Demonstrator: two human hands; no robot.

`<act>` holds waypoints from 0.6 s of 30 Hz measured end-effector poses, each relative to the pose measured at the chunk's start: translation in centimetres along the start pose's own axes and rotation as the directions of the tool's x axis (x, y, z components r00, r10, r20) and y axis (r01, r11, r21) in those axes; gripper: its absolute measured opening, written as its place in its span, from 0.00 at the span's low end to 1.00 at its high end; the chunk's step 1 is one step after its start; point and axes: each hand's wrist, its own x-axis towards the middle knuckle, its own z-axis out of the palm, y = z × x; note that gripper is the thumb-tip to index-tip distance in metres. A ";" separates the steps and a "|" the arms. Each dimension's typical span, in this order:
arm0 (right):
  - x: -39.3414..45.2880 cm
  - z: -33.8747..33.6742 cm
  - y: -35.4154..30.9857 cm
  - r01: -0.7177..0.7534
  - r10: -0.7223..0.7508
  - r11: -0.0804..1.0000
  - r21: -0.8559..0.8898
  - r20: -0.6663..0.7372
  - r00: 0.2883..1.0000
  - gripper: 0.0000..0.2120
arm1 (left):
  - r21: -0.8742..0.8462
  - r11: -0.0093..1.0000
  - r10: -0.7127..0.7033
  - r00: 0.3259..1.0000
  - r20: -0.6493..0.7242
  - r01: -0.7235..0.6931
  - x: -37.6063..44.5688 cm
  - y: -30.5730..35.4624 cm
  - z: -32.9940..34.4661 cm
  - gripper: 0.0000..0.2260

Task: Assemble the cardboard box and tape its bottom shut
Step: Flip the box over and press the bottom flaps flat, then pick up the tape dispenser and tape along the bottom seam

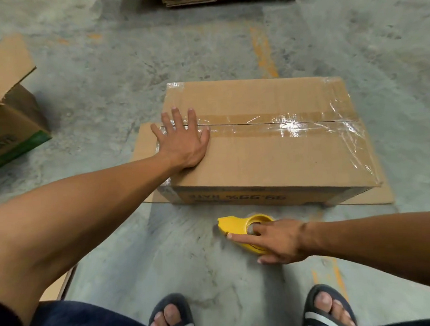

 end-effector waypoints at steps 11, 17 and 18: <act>1.0 -0.1 -1.4 -0.086 0.076 0.991 0.100 0.101 0.992 0.46 | 0.050 0.968 0.246 0.969 0.039 -0.248 -1.1 0.1 -0.4 0.32; 1.1 -0.8 -1.3 -0.121 0.115 0.986 0.117 0.061 0.992 0.39 | 0.045 0.961 0.271 0.961 0.048 -0.273 -1.2 -0.1 -0.5 0.31; 1.2 -0.9 -1.1 -0.128 0.122 0.985 0.119 0.058 0.991 0.39 | 0.041 0.961 0.270 0.961 0.050 -0.272 -1.2 -0.2 -0.6 0.32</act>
